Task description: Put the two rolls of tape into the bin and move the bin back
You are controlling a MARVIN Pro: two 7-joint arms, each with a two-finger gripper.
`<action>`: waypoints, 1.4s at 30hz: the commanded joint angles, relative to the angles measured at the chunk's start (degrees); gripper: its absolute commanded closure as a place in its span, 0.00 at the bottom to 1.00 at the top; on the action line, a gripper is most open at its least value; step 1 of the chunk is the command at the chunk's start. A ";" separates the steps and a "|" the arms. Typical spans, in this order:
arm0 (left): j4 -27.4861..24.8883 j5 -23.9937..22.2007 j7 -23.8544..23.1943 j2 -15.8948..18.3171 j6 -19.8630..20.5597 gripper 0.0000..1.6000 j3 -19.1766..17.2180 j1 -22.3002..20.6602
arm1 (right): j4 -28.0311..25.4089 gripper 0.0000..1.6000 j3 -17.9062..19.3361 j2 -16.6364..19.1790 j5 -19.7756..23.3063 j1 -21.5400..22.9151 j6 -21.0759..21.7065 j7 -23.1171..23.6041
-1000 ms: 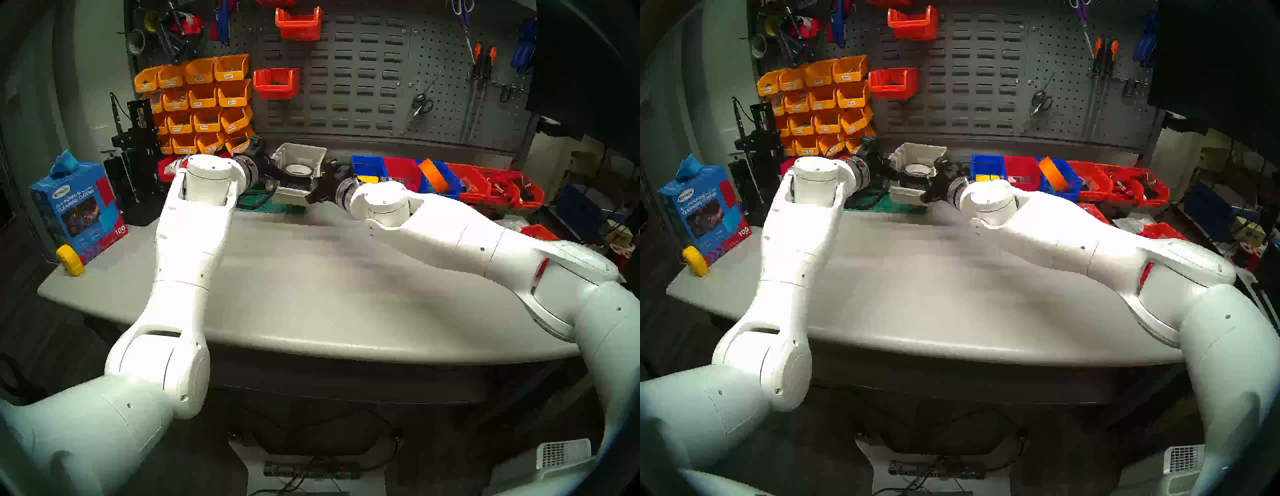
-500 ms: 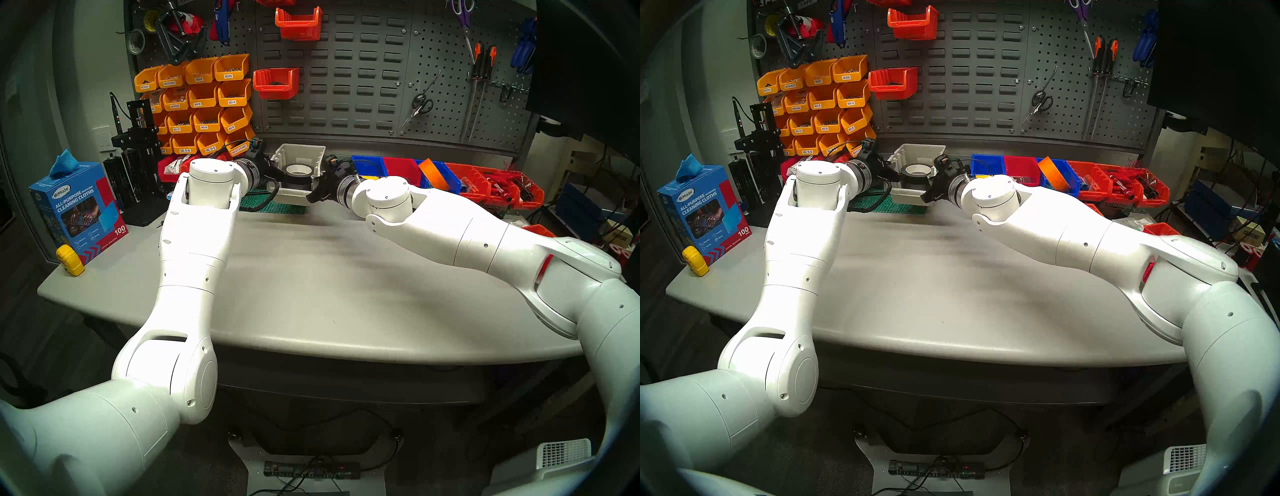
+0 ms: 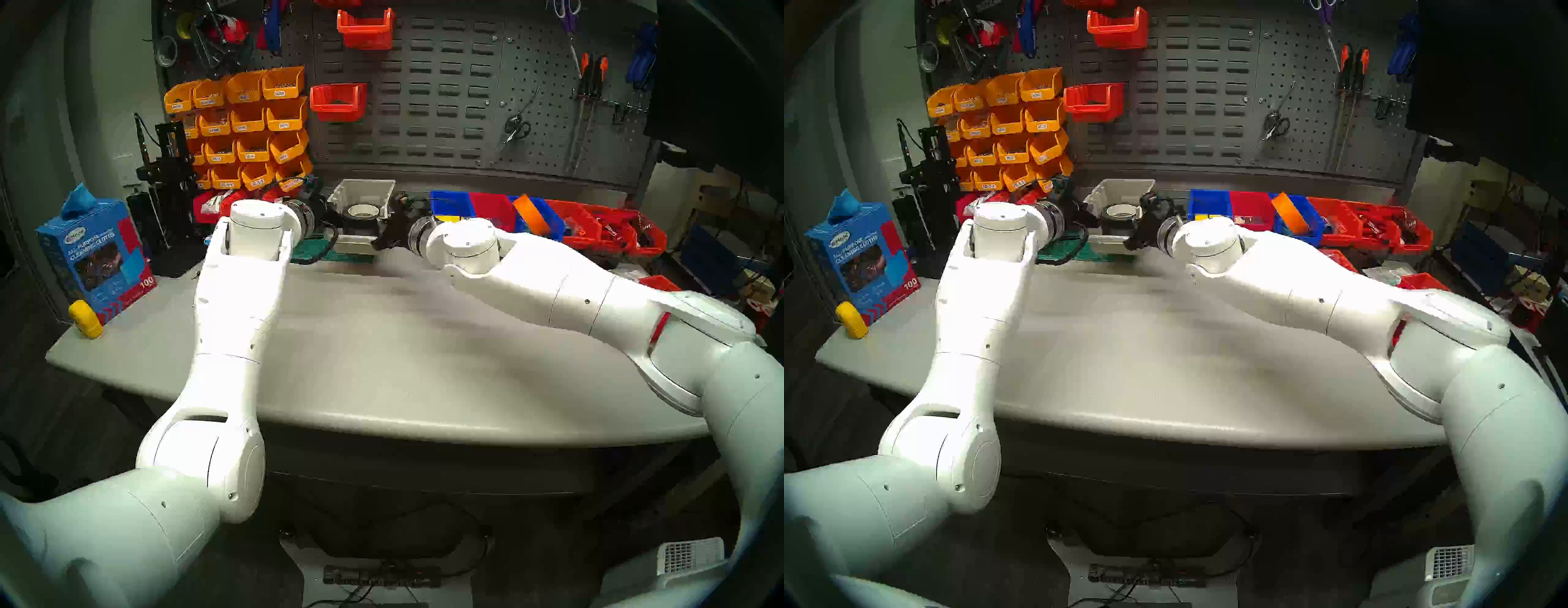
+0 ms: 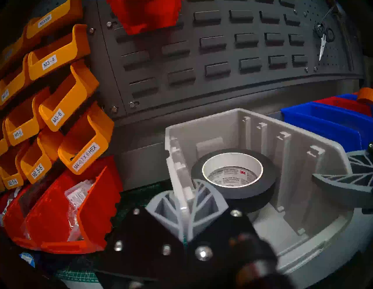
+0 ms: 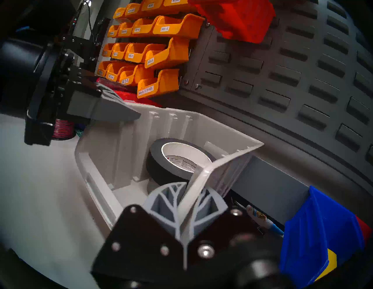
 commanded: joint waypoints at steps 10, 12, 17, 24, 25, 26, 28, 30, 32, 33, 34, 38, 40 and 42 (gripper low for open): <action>-0.33 0.21 -0.58 0.89 -0.95 1.00 0.03 -1.86 | -0.05 1.00 0.54 -0.87 0.28 -0.79 -1.69 -1.41; -0.54 0.28 -0.78 0.98 -0.95 1.00 0.17 -1.60 | -0.04 1.00 0.50 -0.98 0.30 -1.01 -1.87 -1.57; -0.89 0.45 -1.15 1.17 -0.93 1.00 0.36 -1.24 | 0.17 1.00 0.37 -1.34 0.36 -1.52 -2.38 -1.61; -1.18 0.69 -1.63 1.48 -0.95 1.00 0.56 -0.85 | 0.23 1.00 0.39 -1.61 0.53 -2.14 -2.90 -1.72; -1.28 0.73 -1.72 1.53 -0.87 1.00 0.60 -0.75 | 0.23 1.00 0.42 -1.65 0.62 -2.26 -2.98 -1.72; -1.36 0.75 -1.78 1.56 -0.83 1.00 0.62 -0.67 | 0.23 1.00 0.42 -1.68 0.62 -2.33 -3.04 -1.76; -1.60 0.83 -2.00 1.69 -0.78 1.00 0.71 -0.44 | 0.21 1.00 0.48 -1.73 0.74 -2.50 -3.15 -1.79; -1.74 0.92 -2.27 1.82 -0.76 1.00 0.80 -0.28 | 0.25 1.00 0.46 -1.79 0.77 -2.73 -3.35 -1.85; -1.82 1.06 -2.53 1.94 -0.73 1.00 0.88 -0.23 | 0.33 1.00 0.44 -1.83 0.81 -2.92 -3.53 -1.88; -1.84 1.13 -2.69 2.02 -0.75 1.00 0.95 -0.21 | 0.36 1.00 0.47 -1.85 0.87 -2.98 -3.57 -1.88; -1.86 1.18 -2.77 2.04 -0.77 1.00 0.97 -0.19 | 0.39 1.00 0.48 -1.87 0.90 -3.02 -3.60 -1.87; -1.92 1.36 -3.12 2.14 -0.82 1.00 1.07 -0.04 | 0.61 1.00 0.47 -2.01 0.99 -3.32 -3.88 -1.88; -2.00 1.48 -3.30 2.17 -0.83 1.00 1.10 0.10 | 0.75 1.00 0.46 -2.10 1.08 -3.49 -4.03 -1.89; -2.31 1.67 -3.67 2.30 -0.65 1.00 1.17 0.40 | 0.94 1.00 0.44 -2.25 1.22 -3.63 -4.12 -1.90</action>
